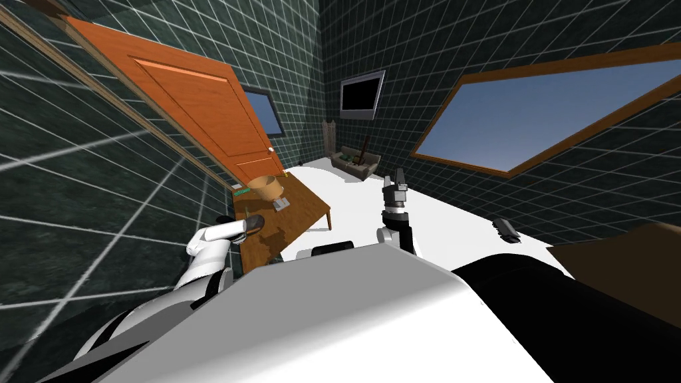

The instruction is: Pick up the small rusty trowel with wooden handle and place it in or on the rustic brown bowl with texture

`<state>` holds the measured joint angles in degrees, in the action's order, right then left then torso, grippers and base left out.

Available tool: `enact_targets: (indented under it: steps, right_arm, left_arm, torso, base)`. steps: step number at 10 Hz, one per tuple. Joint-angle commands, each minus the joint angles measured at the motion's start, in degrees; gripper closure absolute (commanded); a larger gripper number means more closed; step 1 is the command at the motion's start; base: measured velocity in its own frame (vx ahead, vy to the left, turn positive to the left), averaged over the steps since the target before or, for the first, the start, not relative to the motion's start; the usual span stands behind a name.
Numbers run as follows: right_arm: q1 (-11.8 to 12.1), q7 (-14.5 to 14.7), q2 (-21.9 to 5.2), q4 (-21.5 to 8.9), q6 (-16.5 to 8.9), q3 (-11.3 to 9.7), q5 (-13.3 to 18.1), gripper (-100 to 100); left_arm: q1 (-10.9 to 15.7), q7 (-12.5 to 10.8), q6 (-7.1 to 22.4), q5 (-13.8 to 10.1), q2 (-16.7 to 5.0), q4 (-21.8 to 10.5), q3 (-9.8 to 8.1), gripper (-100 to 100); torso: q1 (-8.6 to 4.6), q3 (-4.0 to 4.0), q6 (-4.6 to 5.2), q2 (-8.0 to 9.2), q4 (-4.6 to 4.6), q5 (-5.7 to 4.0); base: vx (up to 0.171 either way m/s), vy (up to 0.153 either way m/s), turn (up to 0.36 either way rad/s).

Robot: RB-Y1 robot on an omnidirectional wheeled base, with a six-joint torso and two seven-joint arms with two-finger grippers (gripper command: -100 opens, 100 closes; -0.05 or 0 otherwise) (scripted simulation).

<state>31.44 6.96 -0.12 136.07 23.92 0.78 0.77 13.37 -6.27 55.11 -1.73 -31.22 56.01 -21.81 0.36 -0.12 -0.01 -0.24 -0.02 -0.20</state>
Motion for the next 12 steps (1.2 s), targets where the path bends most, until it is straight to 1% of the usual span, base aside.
enact_targets:
  steps: [1,2,5,6,7,11,12]
  right_arm:
    - [0.0,0.0,0.0,0.0,0.0,0.0,0.0,0]
    - [0.0,0.0,0.0,0.0,0.0,0.0,0.0,0]
    - [0.0,0.0,0.0,0.0,0.0,0.0,0.0,0]
    - [0.0,0.0,0.0,0.0,0.0,0.0,0.0,0]
    - [0.0,0.0,0.0,0.0,0.0,0.0,0.0,0]
    - [0.0,0.0,0.0,0.0,0.0,0.0,0.0,0]
    - [0.0,0.0,0.0,0.0,0.0,0.0,0.0,0]
  left_arm:
    - [1.5,-0.8,1.0,-2.1,-1.7,-0.4,-1.42,100]
    - [1.9,-1.0,1.3,-2.8,-2.2,-0.7,-1.87,100]
    - [4.1,-1.7,2.4,-6.2,-4.8,-1.7,-4.05,100]
    - [3.9,-1.6,1.8,-5.3,-4.2,-2.0,-3.50,100]
    - [4.1,-1.7,1.7,-5.4,-4.3,-2.0,-3.55,-100]
    - [4.1,-1.7,1.7,-5.4,-4.3,-2.0,-3.54,-100]
    - [4.1,-1.7,1.7,-5.4,-4.3,-2.0,-3.54,0]
  torso:
    - [0.00,0.00,0.00,0.00,0.00,0.00]
    - [0.04,-0.04,-0.01,-0.07,-0.02,0.02]
    - [0.02,-0.06,-0.02,-0.10,-0.02,0.07]
    - [0.02,-0.08,-0.09,-0.13,-0.04,0.08]
    - [-0.09,-0.07,-0.20,-0.06,-0.07,0.11]
    - [-0.24,0.00,-0.20,0.04,-0.05,0.07]
    - [-0.24,0.00,-0.20,0.05,-0.05,0.07]
  base:
    - [0.021,0.093,-0.221]
    - [0.022,0.081,-0.159]
    - [0.023,0.079,-0.173]
    - [0.018,0.038,-0.039]
    - [0.005,0.007,0.000]
    - [0.000,0.000,0.000]
    - [0.000,0.000,0.000]
